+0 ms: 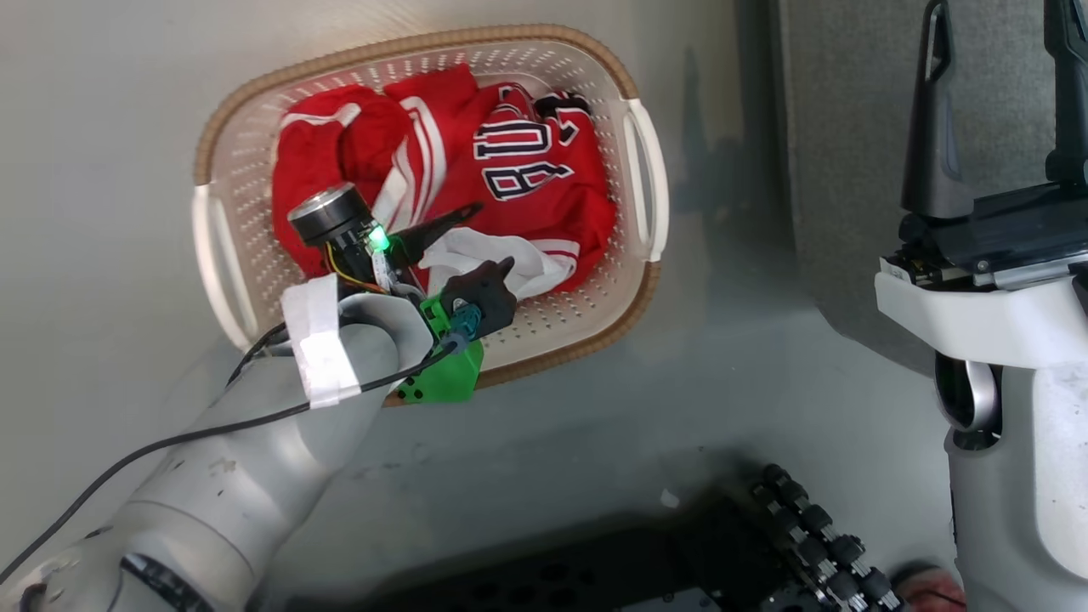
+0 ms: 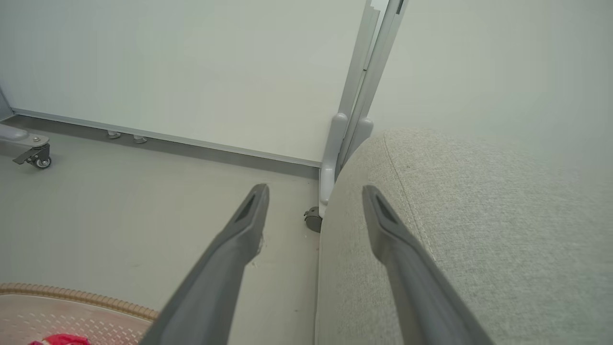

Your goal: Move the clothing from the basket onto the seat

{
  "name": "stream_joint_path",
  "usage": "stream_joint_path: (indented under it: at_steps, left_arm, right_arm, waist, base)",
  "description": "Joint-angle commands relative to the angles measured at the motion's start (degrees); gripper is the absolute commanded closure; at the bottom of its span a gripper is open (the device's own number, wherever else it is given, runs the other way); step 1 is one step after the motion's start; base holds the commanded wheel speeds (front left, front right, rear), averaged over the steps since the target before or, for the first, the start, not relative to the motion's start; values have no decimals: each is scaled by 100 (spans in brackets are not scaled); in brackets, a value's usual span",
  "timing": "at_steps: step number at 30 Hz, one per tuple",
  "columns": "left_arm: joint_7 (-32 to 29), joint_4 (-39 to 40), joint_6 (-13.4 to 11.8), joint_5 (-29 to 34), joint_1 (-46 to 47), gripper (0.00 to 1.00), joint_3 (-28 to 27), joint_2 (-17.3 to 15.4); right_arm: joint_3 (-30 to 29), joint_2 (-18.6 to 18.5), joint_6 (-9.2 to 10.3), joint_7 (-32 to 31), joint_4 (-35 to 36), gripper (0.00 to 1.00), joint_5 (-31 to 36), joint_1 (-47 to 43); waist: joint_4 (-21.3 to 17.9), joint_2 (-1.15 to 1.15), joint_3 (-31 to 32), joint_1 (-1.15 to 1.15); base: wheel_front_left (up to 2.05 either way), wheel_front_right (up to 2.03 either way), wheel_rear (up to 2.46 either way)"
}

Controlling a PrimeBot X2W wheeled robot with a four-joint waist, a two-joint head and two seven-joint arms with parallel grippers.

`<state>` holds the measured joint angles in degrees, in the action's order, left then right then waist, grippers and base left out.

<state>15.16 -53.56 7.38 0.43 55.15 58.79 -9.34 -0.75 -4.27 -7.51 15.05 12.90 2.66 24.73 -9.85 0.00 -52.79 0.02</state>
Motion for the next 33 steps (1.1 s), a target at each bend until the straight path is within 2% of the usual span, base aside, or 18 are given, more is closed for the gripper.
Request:
stream_joint_path:
  at_steps: [1, 9, 20, 27, 28, 29, 33]
  left_arm:
    - [0, -172, 5, -91, 180, 0, 128, 51]
    - [-364, -1194, 4, -308, 710, 0, 854, 335]
    - [-1461, -1833, 4, -484, 1118, 0, 1137, 529]
    - [-2132, -1969, 4, -692, 891, 0, 1199, 492]
    - [-2183, -1972, 4, -682, 869, 44, 1246, 492]
    - [-2220, -1973, 4, -656, 890, 100, 1289, 490]
    - [-2299, -1905, 4, -820, 853, 100, 1371, 536]
  right_arm:
    - [6, 38, 4, 20, 29, 0, -10, 2]
    - [151, 89, 4, 20, -9, 0, -20, -156]
    - [222, 122, 4, 20, 19, 0, -15, -201]
    - [305, 137, 4, 20, 45, 0, 60, -125]
    - [318, 137, 4, 20, 51, 0, 66, -122]
    - [313, 136, 4, 20, 53, 0, 74, -126]
    - [216, 138, 4, 20, 36, 0, 116, -209]
  waist:
    - [-274, 0, -259, -2]
    - [-365, 0, -314, -2]
    - [-501, 0, -431, -2]
    - [-609, 0, -407, -2]
    - [-621, 0, -397, -2]
    - [-626, 0, -385, -2]
    - [-552, 0, -304, -2]
  base:
    - [0, 0, 0]
    - [0, 0, 0]
    - [0, 0, 0]
    - [0, 0, 0]
    - [0, 0, 0]
    - [0, 0, 0]
    - [0, 0, 0]
